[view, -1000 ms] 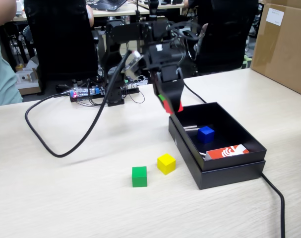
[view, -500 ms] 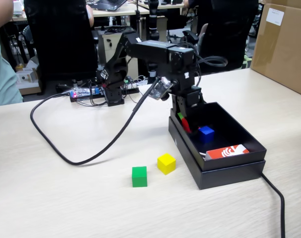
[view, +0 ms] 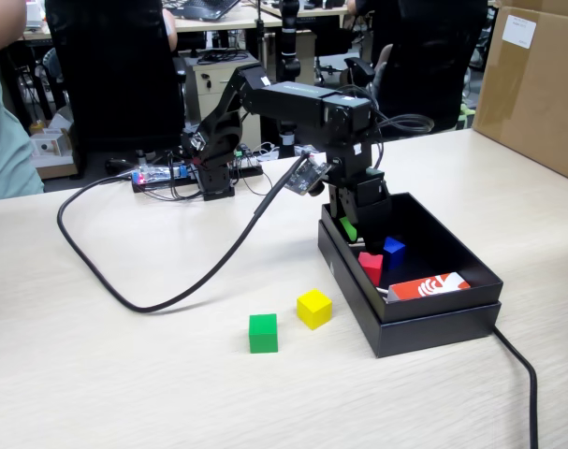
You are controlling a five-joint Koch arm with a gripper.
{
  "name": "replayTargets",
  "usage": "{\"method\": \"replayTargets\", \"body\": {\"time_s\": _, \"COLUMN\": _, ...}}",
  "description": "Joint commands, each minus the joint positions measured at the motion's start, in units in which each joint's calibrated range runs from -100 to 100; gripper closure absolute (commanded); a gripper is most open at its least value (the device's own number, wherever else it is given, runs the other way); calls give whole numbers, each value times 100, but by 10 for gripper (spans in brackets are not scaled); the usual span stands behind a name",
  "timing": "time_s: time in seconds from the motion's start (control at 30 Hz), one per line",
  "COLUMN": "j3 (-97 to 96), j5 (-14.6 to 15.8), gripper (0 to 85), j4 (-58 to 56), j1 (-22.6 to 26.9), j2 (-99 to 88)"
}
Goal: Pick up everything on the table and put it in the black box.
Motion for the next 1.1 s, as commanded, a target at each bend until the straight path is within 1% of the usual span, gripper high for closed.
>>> {"method": "replayTargets", "body": {"time_s": 0.0, "j3": 286, "j5": -24, "gripper": 575, "j4": 71, "j1": -103, "j2": -1463}}
{"method": "replayTargets", "body": {"time_s": 0.1, "j3": 232, "j5": -88, "gripper": 572, "j4": 71, "j1": -220, "j2": -2232}}
{"method": "replayTargets", "body": {"time_s": 0.17, "j3": 59, "j5": -195, "gripper": 479, "j4": 71, "j1": -298, "j2": -2645}}
{"method": "replayTargets", "body": {"time_s": 0.2, "j3": -22, "j5": -269, "gripper": 452, "j4": 79, "j1": -342, "j2": -2805}}
{"method": "replayTargets", "body": {"time_s": 0.33, "j3": -149, "j5": -503, "gripper": 447, "j4": 131, "j1": -615, "j2": -3104}}
{"method": "replayTargets", "body": {"time_s": 0.47, "j3": -276, "j5": -645, "gripper": 447, "j4": 244, "j1": -845, "j2": -2989}}
{"method": "replayTargets", "body": {"time_s": 0.57, "j3": -276, "j5": -737, "gripper": 426, "j4": 287, "j1": -957, "j2": -2633}}
{"method": "replayTargets", "body": {"time_s": 0.67, "j3": -258, "j5": -840, "gripper": 423, "j4": 287, "j1": -1021, "j2": -2094}}
{"method": "replayTargets", "body": {"time_s": 0.77, "j3": -213, "j5": -918, "gripper": 390, "j4": 287, "j1": -1045, "j2": -1497}}
{"method": "replayTargets", "body": {"time_s": 0.87, "j3": 41, "j5": -923, "gripper": 390, "j4": 287, "j1": -1055, "j2": -901}}
{"method": "replayTargets", "body": {"time_s": 0.93, "j3": 685, "j5": -923, "gripper": 391, "j4": 287, "j1": -1045, "j2": 52}}
{"method": "replayTargets", "body": {"time_s": 1.07, "j3": 1319, "j5": -933, "gripper": 395, "j4": 287, "j1": -1031, "j2": 889}}
